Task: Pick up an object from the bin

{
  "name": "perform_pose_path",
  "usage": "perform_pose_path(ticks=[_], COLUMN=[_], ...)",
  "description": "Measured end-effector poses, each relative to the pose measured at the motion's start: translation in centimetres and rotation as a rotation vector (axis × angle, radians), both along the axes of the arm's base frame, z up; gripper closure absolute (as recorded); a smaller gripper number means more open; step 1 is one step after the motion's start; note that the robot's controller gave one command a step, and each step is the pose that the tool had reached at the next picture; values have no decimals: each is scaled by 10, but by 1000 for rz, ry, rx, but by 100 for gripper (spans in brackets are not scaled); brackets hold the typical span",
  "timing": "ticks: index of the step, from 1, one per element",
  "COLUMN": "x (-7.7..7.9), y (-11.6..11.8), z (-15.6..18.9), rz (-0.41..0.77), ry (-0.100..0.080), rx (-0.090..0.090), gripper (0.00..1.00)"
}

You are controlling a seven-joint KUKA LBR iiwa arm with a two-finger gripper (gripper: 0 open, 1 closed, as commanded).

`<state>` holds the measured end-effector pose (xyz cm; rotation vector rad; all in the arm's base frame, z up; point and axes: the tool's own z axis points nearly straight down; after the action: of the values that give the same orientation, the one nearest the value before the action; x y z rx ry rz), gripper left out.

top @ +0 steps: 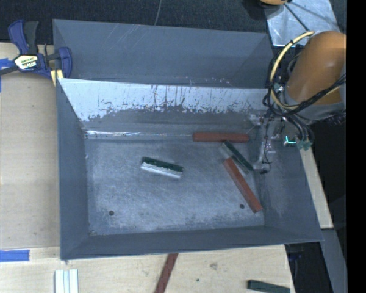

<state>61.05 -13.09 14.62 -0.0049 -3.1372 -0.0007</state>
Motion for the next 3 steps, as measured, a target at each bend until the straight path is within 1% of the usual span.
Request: perform_pose_path(ticks=[1,2,3], x=[2,1,3], y=[0,7,0], z=[5,-29,-60], rz=[3,-179,-287], ry=[-8,-17,-6], rx=[-1,-2,-1], gripper=[0,0,0])
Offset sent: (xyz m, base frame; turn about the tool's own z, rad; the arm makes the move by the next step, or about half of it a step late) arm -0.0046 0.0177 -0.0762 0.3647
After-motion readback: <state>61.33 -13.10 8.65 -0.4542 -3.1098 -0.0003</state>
